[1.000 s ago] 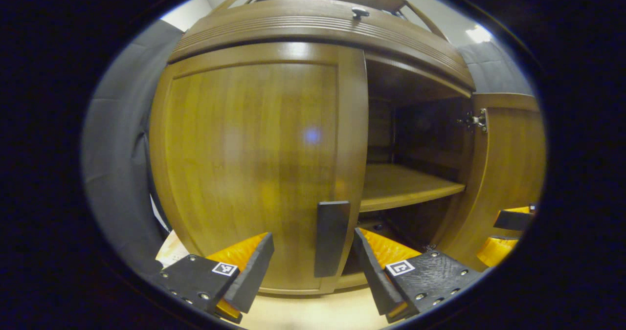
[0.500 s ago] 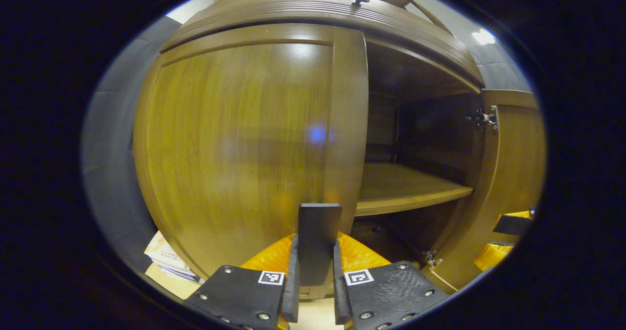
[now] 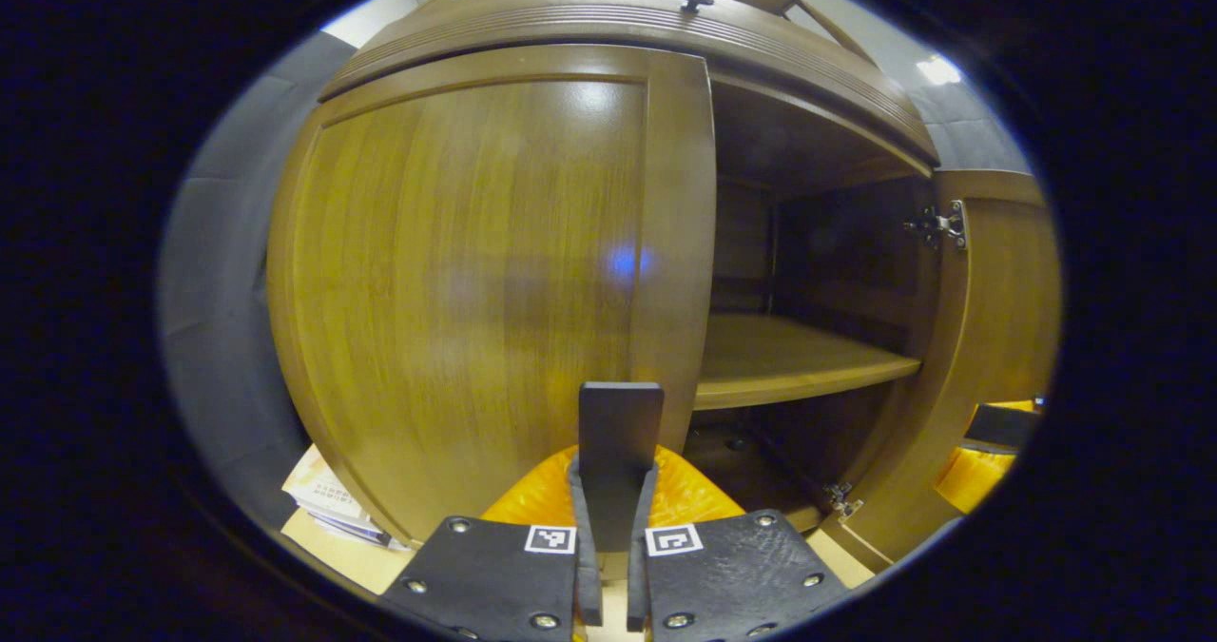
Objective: Open the right door of the double-door shoe cabinet with the right hand, and open the left door with the left hand.
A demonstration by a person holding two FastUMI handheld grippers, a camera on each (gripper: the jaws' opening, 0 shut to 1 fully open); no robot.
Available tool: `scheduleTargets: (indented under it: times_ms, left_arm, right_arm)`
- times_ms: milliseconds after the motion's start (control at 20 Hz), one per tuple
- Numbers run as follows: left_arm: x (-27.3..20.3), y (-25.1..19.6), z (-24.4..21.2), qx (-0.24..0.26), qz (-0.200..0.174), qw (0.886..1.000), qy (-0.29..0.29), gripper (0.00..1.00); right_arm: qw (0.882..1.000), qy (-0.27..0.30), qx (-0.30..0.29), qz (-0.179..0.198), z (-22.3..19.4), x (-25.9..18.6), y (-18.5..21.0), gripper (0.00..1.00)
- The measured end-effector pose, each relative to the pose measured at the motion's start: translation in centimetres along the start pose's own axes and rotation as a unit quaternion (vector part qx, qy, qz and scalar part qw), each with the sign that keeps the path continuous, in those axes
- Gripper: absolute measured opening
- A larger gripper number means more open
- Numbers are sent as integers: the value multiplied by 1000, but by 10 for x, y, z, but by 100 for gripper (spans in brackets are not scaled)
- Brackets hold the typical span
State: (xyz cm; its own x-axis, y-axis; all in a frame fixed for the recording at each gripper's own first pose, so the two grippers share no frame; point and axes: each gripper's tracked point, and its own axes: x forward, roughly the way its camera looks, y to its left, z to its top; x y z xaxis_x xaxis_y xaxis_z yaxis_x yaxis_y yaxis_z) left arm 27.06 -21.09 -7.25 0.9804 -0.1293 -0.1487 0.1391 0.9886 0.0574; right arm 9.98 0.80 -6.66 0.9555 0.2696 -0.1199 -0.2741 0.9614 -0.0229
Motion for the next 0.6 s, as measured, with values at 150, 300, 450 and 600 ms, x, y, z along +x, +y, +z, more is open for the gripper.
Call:
scheduleTargets:
  times_ms: [150,300,450,600]
  left_arm:
    - [-11,0,-2,-3,-10,1000,-3,12]
    - [-27,1,-4,-1,-22,1000,-6,14]
    - [-43,5,-6,-2,-31,999,-8,12]
    - [-59,8,-7,-1,-35,999,-9,12]
  right_arm:
    - [1000,4,8,-10,-4,-8,1,94]
    - [1000,8,16,-19,-8,-20,1,94]
    - [999,16,23,-24,-15,-32,9,93]
    - [999,19,26,-26,-19,-43,17,93]
